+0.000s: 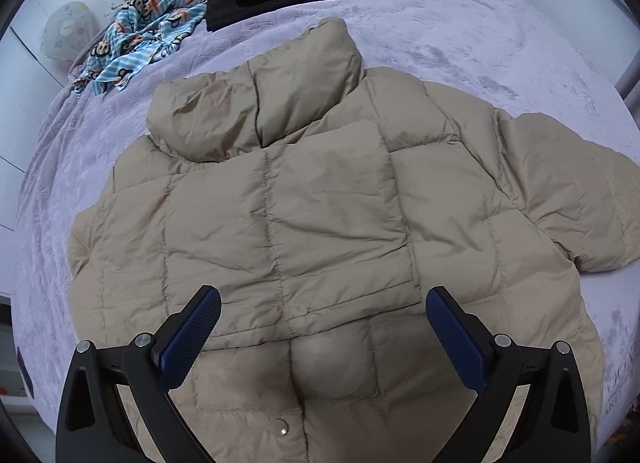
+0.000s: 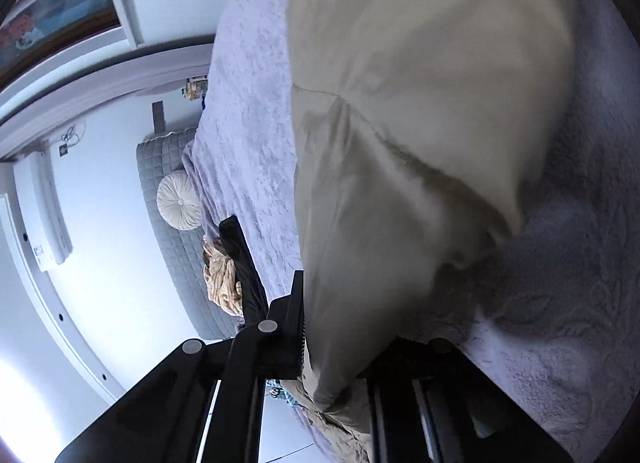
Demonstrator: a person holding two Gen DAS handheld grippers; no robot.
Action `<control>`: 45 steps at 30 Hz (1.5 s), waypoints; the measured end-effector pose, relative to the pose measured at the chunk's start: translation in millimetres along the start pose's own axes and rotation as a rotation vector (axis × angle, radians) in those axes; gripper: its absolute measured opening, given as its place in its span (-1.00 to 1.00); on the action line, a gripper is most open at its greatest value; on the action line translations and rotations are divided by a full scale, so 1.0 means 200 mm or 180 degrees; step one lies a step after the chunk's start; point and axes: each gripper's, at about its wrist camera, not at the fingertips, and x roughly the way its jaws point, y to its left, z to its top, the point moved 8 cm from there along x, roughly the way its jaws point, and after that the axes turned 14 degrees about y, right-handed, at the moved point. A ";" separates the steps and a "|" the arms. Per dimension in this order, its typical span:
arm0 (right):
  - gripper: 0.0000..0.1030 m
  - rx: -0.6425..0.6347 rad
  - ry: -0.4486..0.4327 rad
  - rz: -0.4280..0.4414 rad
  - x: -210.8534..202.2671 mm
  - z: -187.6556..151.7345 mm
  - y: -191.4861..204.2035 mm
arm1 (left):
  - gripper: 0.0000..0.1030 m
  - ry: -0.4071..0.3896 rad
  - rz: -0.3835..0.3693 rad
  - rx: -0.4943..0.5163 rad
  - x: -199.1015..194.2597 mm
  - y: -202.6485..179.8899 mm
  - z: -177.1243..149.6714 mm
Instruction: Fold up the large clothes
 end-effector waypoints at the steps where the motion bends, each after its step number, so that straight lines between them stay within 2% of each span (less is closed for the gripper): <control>1: -0.83 -0.0079 0.0029 0.0013 0.01 -0.02 0.04 | 0.99 -0.0003 0.0018 -0.0010 0.00 0.02 0.00; 4: -0.83 -0.0456 0.0176 -0.0036 0.09 -0.11 0.23 | 0.99 -0.0007 0.0045 -0.0051 0.01 0.09 -0.02; 8: -0.83 -0.1165 0.0463 -0.0264 0.28 -0.32 0.51 | 0.99 -0.0013 0.0016 -0.0198 0.03 0.21 -0.06; 12: -0.83 -0.1883 0.0847 -0.0526 0.56 -0.63 0.75 | 0.99 -0.0007 -0.0004 -0.0354 0.07 0.35 -0.11; 16: -0.82 -0.2620 0.1274 -0.0828 0.89 -1.03 0.86 | 0.99 0.0019 -0.0033 -0.0502 0.11 0.50 -0.17; 19: -0.82 -0.3016 0.1618 -0.1114 1.14 -1.35 0.79 | 0.99 0.0035 -0.0046 -0.0602 0.13 0.62 -0.21; 23: -0.82 -0.3132 0.1975 -0.1595 1.40 -1.63 0.50 | 0.99 0.0076 -0.0070 -0.0750 0.18 0.75 -0.26; 26: -0.82 -0.3116 0.2053 -0.1898 1.50 -1.70 0.30 | 0.99 0.0073 -0.0088 -0.0801 0.20 0.82 -0.29; 31: -0.82 -0.2834 0.2031 -0.2072 1.50 -1.69 0.08 | 0.99 0.0046 -0.0086 -0.0746 0.23 0.87 -0.31; 33: -0.82 -0.2783 0.2019 -0.2124 1.48 -1.66 0.03 | 0.99 0.0048 -0.0181 -0.0747 0.23 0.87 -0.31; 35: -0.80 -0.2749 0.2006 -0.2171 1.48 -1.65 0.04 | 0.99 0.0040 -0.0403 -0.0787 0.22 0.86 -0.30; 36: -0.70 -0.2733 0.1999 -0.2202 1.47 -1.65 0.05 | 0.99 0.0024 -0.0526 -0.0807 0.21 0.85 -0.29; 38: -0.10 -0.2736 0.2036 -0.2126 1.41 -1.68 0.11 | 0.99 -0.0051 -0.0764 -0.0820 0.18 0.83 -0.26; 39: 0.47 -0.2753 0.2040 -0.2027 1.38 -1.70 0.15 | 0.99 -0.0101 -0.0846 -0.0809 0.16 0.83 -0.25; 40: 0.61 -0.2775 0.2004 -0.1924 1.32 -1.72 0.20 | 0.99 -0.0150 -0.0922 -0.0795 0.14 0.83 -0.23; 43: 0.61 -0.2722 0.1696 -0.1832 1.16 -1.65 0.29 | 0.99 -0.0279 -0.1081 -0.0729 0.09 0.84 -0.17; 45: 0.61 -0.2461 0.1453 -0.1781 1.09 -1.52 0.30 | 0.99 -0.0325 -0.1209 -0.0698 0.08 0.84 -0.13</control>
